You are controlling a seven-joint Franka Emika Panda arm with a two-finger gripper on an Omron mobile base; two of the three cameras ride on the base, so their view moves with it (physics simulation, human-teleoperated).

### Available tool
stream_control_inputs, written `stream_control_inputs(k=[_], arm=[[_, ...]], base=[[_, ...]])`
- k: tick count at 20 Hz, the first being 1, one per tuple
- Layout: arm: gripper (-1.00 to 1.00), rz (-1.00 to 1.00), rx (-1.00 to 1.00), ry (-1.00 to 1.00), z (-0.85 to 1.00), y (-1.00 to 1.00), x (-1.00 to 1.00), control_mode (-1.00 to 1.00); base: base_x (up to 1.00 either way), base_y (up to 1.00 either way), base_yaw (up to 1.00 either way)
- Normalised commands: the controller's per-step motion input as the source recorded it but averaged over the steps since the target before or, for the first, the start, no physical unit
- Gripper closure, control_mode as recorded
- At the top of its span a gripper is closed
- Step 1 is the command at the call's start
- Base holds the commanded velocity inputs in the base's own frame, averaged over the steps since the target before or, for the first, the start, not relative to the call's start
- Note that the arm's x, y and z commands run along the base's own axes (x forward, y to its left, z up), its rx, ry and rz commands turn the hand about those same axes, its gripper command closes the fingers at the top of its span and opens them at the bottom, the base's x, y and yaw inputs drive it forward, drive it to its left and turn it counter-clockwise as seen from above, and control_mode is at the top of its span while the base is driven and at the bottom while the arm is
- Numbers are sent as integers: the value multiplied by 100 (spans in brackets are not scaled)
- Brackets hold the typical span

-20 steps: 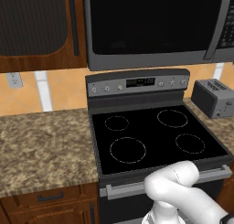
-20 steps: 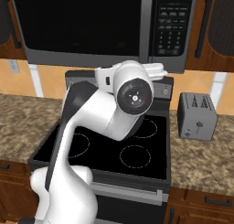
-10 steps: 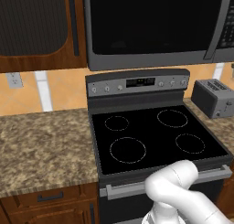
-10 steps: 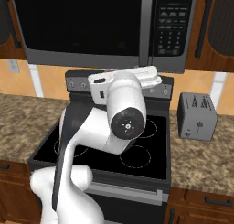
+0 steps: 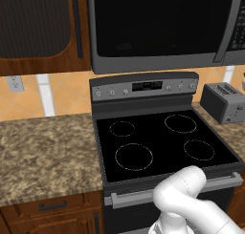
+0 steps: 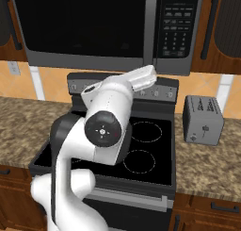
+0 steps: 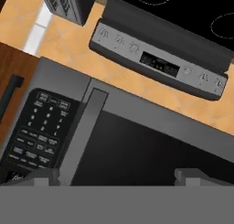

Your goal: Pick the bell pepper from the sink and place it in the bowl. Then pick the bowl and place it in the microwave. Then close the microwave door and press the start button.

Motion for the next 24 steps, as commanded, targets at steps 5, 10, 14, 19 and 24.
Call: stream_control_inputs(k=[5,10,14,19,24], arm=[[-100,-17,52,0,34,-28,-51,-100],[-100,-10,75,0,12,-3,-50,-100],[-100,-1,84,-6,-1,2,-19,-100],[-100,0,92,-18,-24,2,3,-100],[-100,1,89,-27,-17,6,24,-100]], base=[[0,0,0],[0,0,0],[0,0,0],[0,0,0],[0,0,0]])
